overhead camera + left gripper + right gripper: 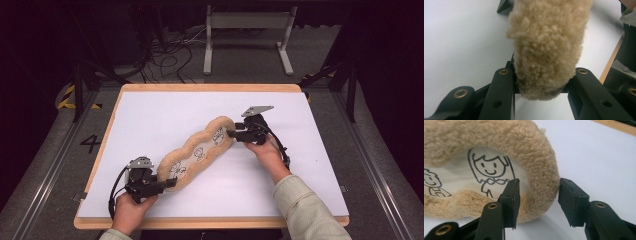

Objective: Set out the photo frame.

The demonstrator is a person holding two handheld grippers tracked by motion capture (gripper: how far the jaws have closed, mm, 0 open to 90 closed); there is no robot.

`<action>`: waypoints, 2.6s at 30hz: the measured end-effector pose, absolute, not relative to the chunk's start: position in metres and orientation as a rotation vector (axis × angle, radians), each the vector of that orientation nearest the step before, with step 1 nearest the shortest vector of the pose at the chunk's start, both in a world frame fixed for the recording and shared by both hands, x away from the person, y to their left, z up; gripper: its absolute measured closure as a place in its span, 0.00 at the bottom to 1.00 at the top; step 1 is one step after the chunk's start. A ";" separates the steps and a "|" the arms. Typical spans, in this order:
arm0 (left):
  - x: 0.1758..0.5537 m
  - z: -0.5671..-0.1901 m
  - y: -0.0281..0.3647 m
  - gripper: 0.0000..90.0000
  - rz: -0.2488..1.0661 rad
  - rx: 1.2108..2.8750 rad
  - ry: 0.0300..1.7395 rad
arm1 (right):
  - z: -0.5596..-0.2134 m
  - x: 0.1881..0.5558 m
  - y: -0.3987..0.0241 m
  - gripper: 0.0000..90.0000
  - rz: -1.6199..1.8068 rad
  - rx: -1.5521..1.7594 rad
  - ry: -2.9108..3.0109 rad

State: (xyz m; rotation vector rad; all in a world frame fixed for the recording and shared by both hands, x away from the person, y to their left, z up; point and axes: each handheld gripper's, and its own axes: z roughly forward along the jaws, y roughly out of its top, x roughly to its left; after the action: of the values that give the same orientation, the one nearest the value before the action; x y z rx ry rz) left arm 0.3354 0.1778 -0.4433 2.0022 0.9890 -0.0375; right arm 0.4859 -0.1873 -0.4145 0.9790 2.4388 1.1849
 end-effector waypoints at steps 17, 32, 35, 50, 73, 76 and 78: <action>0.331 -0.432 0.177 0.76 0.002 1.974 0.910 | -0.411 0.486 -0.191 0.81 1.149 1.151 2.446; 0.339 -0.420 0.178 0.76 0.071 1.956 0.887 | -0.380 0.442 -0.221 0.80 1.201 1.130 2.356; 0.341 -0.419 0.175 0.76 0.087 1.970 0.856 | -0.378 0.431 -0.228 0.79 1.196 1.136 2.335; 0.359 -0.410 0.168 0.76 0.084 1.962 0.740 | -0.368 0.386 -0.256 0.78 1.193 1.168 2.266; 0.394 -0.416 0.143 0.76 -0.044 2.001 0.592 | -0.382 0.337 -0.289 0.77 1.168 1.286 2.203; 0.397 -0.418 0.139 0.76 -0.060 2.005 0.577 | -0.385 0.333 -0.294 0.77 1.163 1.305 2.201; 0.399 -0.421 0.137 0.76 -0.077 2.006 0.575 | -0.386 0.330 -0.296 0.77 1.163 1.318 2.198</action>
State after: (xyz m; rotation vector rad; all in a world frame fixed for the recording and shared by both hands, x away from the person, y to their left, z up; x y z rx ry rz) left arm 0.3993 0.1371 -0.4206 2.0056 0.5746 -0.0766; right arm 0.3298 -0.2962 -0.3863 1.3178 2.1984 1.1631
